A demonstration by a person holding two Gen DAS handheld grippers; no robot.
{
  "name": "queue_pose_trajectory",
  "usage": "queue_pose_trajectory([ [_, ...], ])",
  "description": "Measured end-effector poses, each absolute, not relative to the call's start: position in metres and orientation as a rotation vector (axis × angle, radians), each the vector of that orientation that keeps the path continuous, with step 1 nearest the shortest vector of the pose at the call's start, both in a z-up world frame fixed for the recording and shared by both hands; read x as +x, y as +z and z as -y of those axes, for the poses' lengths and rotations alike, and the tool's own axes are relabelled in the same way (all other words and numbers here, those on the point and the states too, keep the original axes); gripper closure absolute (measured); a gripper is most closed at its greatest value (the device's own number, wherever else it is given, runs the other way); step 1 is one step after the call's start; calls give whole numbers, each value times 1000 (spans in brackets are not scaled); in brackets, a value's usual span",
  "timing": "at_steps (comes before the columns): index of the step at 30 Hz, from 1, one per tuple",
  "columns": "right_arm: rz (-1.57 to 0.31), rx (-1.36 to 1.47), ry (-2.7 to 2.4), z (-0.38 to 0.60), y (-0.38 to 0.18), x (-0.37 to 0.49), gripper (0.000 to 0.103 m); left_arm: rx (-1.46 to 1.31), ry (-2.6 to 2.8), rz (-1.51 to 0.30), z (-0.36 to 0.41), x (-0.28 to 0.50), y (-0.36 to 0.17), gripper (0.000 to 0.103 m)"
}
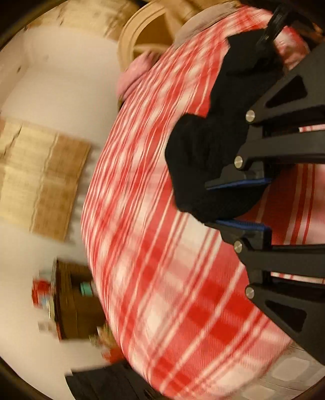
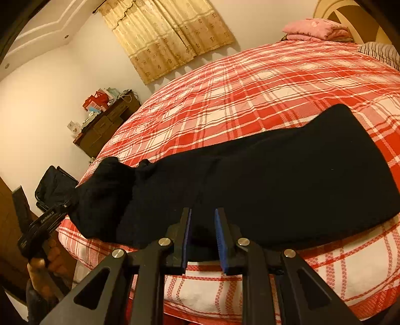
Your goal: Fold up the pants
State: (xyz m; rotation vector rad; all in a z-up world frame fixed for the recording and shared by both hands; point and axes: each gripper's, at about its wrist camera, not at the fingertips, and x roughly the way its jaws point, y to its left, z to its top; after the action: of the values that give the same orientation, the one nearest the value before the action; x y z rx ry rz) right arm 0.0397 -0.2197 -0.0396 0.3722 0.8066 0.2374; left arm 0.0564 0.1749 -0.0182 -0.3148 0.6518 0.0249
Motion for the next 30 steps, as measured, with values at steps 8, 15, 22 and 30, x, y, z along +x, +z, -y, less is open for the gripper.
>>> queue_pose_trajectory([
  [8,-803,389,244,220,-42,45,83,-269,273,-666,-232,50,-37,80],
  [15,-741,381,253,219,-29,44,51,-300,300,-641,-255,43,-33,80],
  [22,-804,268,325,184,-34,57,51,-234,117,-653,-217,40,-32,80],
  [30,-791,242,610,109,2,96,51,-235,59,-707,-212,28,-45,79],
])
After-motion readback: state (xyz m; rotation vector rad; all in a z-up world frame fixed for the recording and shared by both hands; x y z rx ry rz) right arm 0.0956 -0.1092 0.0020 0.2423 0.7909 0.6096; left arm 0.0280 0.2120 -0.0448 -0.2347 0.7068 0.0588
